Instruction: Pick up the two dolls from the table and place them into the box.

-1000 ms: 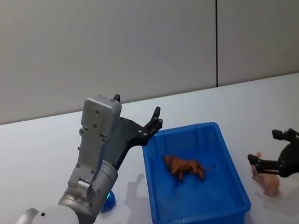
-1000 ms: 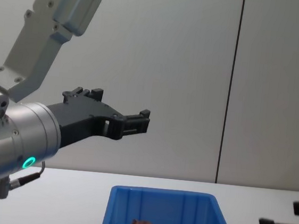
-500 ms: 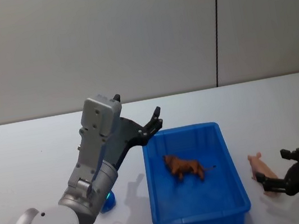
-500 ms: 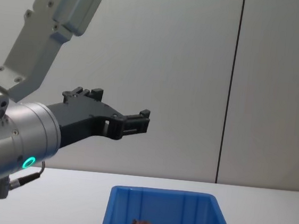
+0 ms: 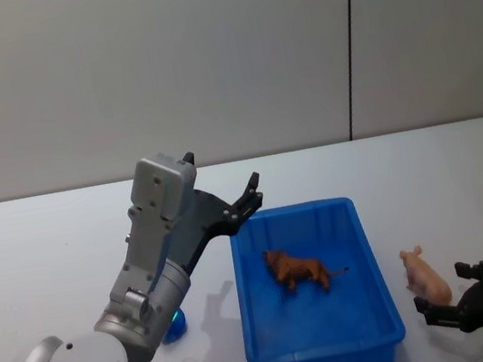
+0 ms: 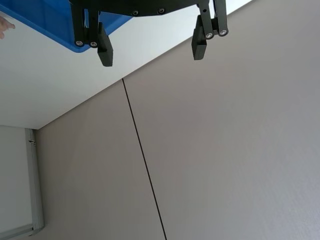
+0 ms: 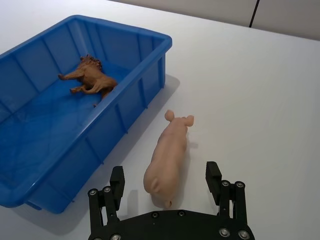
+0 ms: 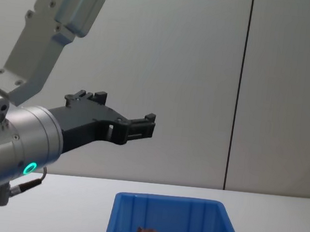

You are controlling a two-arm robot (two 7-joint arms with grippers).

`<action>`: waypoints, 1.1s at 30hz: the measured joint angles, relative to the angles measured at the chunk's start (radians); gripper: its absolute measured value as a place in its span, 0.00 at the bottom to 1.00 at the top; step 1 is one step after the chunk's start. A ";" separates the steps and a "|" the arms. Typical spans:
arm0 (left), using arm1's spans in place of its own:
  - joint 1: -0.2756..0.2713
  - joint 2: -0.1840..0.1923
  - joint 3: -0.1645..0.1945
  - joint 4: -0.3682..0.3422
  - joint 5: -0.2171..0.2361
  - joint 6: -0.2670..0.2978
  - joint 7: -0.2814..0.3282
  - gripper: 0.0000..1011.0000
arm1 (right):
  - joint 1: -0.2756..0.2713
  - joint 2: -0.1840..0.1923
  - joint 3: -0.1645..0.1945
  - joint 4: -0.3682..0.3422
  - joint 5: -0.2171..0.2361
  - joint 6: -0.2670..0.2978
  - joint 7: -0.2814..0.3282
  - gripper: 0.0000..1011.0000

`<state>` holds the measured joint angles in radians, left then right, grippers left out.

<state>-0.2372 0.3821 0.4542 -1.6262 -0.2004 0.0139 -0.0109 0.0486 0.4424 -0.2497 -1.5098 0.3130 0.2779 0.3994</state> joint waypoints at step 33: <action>0.000 0.000 0.000 0.000 0.000 0.000 0.000 0.99 | 0.042 -0.052 -0.033 0.071 -0.026 0.019 -0.051 0.36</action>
<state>-0.2372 0.3821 0.4542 -1.6262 -0.2003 0.0139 -0.0109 0.0906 0.3904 -0.2831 -1.4385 0.2865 0.2965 0.3485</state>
